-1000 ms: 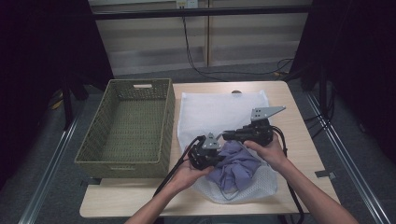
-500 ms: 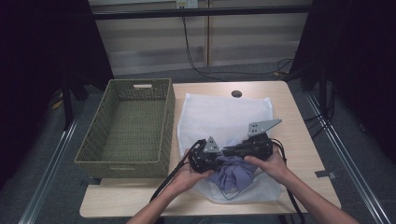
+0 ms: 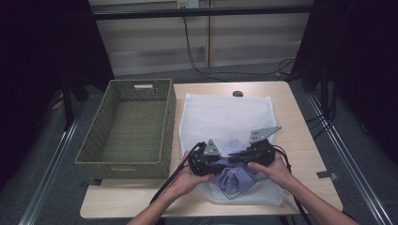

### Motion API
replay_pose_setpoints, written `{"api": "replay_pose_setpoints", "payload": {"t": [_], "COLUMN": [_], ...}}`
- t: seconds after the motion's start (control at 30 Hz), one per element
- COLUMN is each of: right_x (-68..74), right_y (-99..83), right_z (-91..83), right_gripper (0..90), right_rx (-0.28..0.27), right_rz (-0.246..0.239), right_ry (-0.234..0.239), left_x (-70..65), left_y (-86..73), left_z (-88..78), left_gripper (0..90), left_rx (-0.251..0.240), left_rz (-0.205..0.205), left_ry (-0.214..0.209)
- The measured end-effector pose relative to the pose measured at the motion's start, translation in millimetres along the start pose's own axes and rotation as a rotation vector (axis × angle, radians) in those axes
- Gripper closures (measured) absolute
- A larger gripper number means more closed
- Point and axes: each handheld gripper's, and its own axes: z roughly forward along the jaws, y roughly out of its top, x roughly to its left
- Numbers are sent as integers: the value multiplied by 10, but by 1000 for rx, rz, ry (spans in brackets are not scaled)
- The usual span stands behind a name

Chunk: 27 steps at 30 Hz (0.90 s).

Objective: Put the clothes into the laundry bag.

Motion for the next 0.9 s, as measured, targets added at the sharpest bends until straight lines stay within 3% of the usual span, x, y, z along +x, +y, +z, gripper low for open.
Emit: {"api": "replay_pose_setpoints", "payload": {"t": [0.2, 0.43, 0.53, 0.57, 0.67, 0.7, 0.9], "right_x": [-53, -78, -77, -71, -49, -35, 30], "right_y": [-21, -13, -10, -7, 7, 17, 65], "right_z": [-15, -96, -116, -121, -150, -160, -241], "right_gripper": [845, 788, 748, 731, 642, 631, 540], "right_rx": [-1, -28, -38, -39, -71, -77, -117], "right_rz": [11, 22, 27, 30, 26, 21, 9], "right_ry": [-17, -39, -40, -39, -38, -39, -33], "left_x": [-30, -8, 0, -12, -91, -110, -304], "left_y": [-35, -125, -214, -246, -331, -351, -475], "left_z": [-159, -465, -599, -637, -716, -728, -721], "left_gripper": [485, 400, 395, 396, 501, 562, 663], "left_rx": [-4, -65, -89, -95, -125, -119, -81], "left_rz": [-11, -46, -83, -79, -62, -60, -23], "left_ry": [24, 64, 64, 64, 52, 30, -73]}}
